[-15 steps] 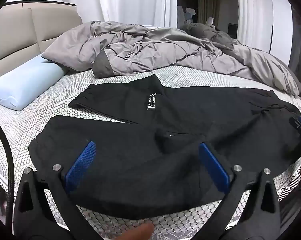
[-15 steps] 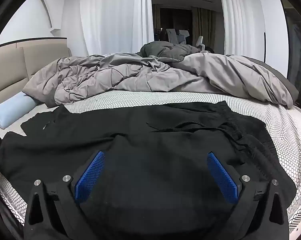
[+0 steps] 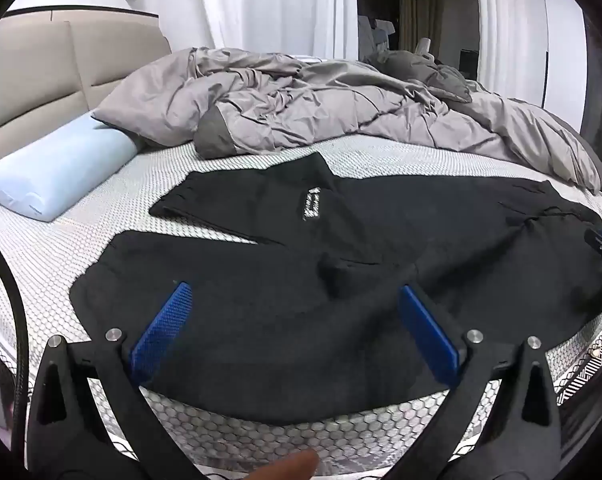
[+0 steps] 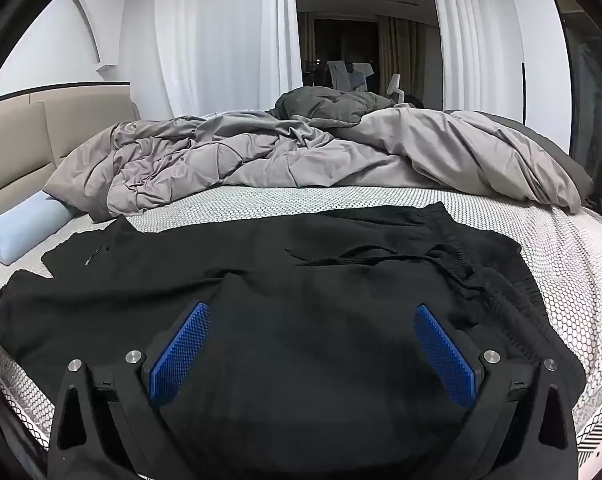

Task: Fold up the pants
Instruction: 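Move both grippers over the black pants, positioning above the legs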

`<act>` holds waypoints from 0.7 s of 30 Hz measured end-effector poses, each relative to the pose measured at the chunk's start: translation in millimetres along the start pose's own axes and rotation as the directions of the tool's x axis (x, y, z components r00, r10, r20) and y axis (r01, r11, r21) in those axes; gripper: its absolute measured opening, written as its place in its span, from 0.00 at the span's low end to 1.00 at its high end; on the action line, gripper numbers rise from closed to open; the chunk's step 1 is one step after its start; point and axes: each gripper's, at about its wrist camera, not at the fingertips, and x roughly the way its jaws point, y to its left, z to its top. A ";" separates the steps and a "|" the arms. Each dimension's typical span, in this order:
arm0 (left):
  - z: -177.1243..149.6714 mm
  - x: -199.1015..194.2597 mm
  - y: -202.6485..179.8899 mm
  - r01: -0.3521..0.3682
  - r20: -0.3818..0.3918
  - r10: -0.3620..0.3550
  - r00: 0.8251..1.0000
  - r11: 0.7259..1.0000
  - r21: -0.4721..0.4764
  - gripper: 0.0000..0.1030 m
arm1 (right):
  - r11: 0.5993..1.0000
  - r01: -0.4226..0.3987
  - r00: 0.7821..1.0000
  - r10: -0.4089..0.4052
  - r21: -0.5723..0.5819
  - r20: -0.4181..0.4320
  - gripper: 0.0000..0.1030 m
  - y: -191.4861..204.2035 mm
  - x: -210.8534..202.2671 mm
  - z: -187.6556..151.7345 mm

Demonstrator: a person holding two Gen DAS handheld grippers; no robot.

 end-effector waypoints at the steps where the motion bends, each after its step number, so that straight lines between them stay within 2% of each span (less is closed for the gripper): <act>1: 2.3 5.5 2.9 0.002 -0.001 -0.002 1.000 1.000 -0.008 0.99 | 1.000 0.001 1.000 -0.001 0.000 0.002 1.00 -0.1 -0.1 -0.6; 7: 15.5 7.8 24.7 -0.021 -0.017 0.021 1.000 1.000 -0.010 0.99 | 1.000 0.002 1.000 -0.002 -0.009 0.001 1.00 0.8 0.2 -0.3; 11: 18.9 14.8 50.1 -0.043 -0.028 0.041 0.999 0.996 -0.074 0.99 | 1.000 0.005 1.000 -0.005 -0.023 -0.002 1.00 3.2 1.6 -1.1; 15: 12.9 20.1 80.6 -0.083 -0.043 0.078 0.996 0.985 -0.149 0.99 | 1.000 0.007 1.000 -0.007 -0.026 0.000 1.00 3.0 2.1 -1.1; 21: -3.7 19.9 112.7 -0.109 -0.017 0.108 0.994 0.975 -0.193 0.99 | 1.000 0.028 0.999 -0.027 -0.014 0.016 1.00 -3.6 -1.3 -0.6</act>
